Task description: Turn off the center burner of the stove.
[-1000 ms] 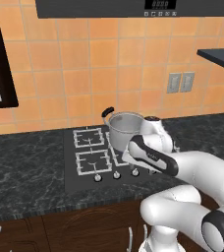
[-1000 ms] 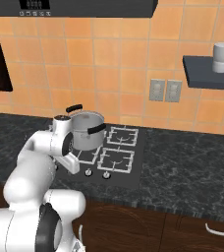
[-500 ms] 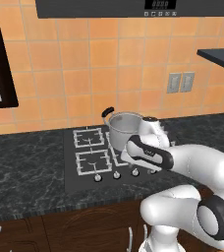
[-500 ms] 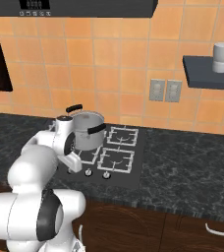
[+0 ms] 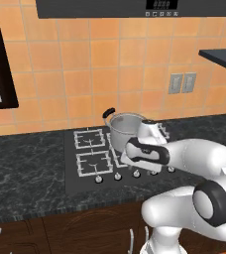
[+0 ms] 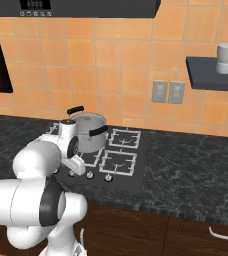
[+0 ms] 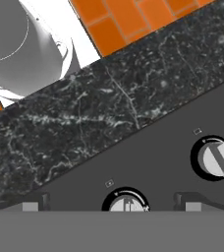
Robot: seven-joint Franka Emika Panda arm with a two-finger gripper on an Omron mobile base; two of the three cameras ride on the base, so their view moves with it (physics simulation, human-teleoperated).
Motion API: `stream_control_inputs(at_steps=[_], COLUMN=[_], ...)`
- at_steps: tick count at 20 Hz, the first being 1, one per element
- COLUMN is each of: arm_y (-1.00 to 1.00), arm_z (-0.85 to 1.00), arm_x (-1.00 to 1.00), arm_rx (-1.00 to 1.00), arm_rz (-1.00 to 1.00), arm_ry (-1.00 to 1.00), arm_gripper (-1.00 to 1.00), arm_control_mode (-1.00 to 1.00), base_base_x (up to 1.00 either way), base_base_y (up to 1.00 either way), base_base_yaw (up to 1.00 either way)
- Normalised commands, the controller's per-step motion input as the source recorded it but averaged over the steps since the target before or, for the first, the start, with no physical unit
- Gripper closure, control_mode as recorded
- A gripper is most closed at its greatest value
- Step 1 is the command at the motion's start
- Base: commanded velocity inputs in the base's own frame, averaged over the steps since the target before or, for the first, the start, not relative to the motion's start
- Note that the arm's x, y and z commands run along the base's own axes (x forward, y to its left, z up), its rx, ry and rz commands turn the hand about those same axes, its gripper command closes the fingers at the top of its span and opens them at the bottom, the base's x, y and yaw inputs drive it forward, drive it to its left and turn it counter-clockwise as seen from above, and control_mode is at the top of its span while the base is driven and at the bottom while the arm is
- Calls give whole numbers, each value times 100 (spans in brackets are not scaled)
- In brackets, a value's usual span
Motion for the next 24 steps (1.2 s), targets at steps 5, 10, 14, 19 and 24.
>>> stream_control_inputs(at_steps=[5, 10, 14, 19, 24], arm_y=[2, 4, 1, 0, 0], arm_z=[-12, -14, -10, -10, -7], arm_x=[15, 9, 11, 7, 2], arm_rx=[0, 0, 0, 0, 0], arm_rz=[0, 0, 0, 0, 0], arm_ry=[0, 0, 0, 0, 0], arm_gripper=[-100, -100, -100, -100, -100], arm_control_mode=[-100, -100, -100, -100, -100], base_base_x=[0, 0, 0, 0, 0], base_base_y=[0, 0, 0, 0, 0], base_base_yaw=[0, 0, 0, 0, 0])
